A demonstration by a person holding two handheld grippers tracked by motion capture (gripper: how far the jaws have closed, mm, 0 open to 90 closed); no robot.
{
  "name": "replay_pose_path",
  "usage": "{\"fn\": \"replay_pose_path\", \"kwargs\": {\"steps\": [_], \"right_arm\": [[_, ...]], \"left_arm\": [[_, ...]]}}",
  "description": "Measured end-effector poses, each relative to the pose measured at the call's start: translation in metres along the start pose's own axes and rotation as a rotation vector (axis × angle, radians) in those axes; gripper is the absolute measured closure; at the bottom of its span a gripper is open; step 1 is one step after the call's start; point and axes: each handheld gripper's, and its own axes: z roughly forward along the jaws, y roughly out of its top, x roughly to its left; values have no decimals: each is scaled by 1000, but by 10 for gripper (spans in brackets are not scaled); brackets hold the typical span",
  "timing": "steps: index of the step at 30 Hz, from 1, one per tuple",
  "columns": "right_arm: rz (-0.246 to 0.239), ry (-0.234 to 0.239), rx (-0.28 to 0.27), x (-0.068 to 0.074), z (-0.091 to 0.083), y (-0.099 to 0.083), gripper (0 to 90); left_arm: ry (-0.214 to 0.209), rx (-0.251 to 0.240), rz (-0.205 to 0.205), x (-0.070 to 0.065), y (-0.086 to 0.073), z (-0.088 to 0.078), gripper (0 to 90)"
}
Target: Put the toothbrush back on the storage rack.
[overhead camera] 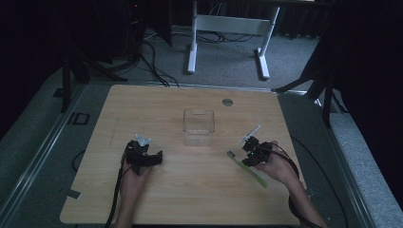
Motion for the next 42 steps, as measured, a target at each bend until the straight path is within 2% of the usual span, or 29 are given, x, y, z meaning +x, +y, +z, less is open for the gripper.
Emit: {"fn": "replay_pose_path", "kwargs": {"steps": [42], "right_arm": [[-19,38,115,4,13,6,701]], "left_arm": [[0,0,0,0,0,0,137]]}}
